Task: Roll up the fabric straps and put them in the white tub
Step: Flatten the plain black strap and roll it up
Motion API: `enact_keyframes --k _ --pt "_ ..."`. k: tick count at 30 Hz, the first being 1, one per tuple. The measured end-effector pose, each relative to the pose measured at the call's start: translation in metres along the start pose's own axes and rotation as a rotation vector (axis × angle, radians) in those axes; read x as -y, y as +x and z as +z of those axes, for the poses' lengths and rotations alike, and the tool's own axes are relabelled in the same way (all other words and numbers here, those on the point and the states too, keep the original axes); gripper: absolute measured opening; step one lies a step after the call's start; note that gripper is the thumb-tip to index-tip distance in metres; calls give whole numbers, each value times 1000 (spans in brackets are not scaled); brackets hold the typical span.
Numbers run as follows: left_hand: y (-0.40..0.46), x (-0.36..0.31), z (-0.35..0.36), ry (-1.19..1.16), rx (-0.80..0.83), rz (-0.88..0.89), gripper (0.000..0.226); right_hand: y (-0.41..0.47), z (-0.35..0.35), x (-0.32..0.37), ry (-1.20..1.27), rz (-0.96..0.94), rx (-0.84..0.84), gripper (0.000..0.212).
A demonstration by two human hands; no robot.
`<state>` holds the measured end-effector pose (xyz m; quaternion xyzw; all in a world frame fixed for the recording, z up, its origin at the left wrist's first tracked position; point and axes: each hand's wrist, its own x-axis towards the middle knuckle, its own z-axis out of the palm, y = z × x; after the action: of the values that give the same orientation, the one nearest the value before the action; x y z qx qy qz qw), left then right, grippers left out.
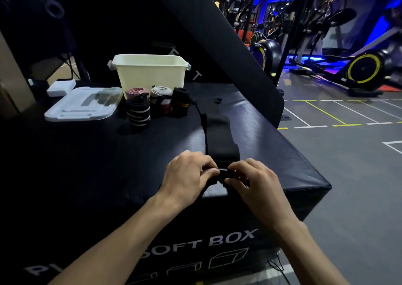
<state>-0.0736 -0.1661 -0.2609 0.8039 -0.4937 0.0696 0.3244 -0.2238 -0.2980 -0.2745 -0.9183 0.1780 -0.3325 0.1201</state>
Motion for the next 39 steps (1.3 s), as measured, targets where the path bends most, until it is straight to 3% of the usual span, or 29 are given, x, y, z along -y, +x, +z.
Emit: enact_keyframes --k 13,17,22,29,32,39 --pt "7 7 2 -129 82 25 12 8 5 -3 -51 -8 46 16" --pt "10 9 1 -173 126 -26 11 8 7 -3 -46 4 58 23" --pt "14 3 1 -139 117 -68 14 15 9 -3 -20 20 76 16" --pt "3 8 -8 -41 47 230 15 26 -8 -4 -11 7 263 12" --pt "2 13 -13 18 82 342 27 23 -15 -8 81 -17 335 11" --pt "3 10 -11 -73 128 225 18 21 -13 -1 192 33 214 4"
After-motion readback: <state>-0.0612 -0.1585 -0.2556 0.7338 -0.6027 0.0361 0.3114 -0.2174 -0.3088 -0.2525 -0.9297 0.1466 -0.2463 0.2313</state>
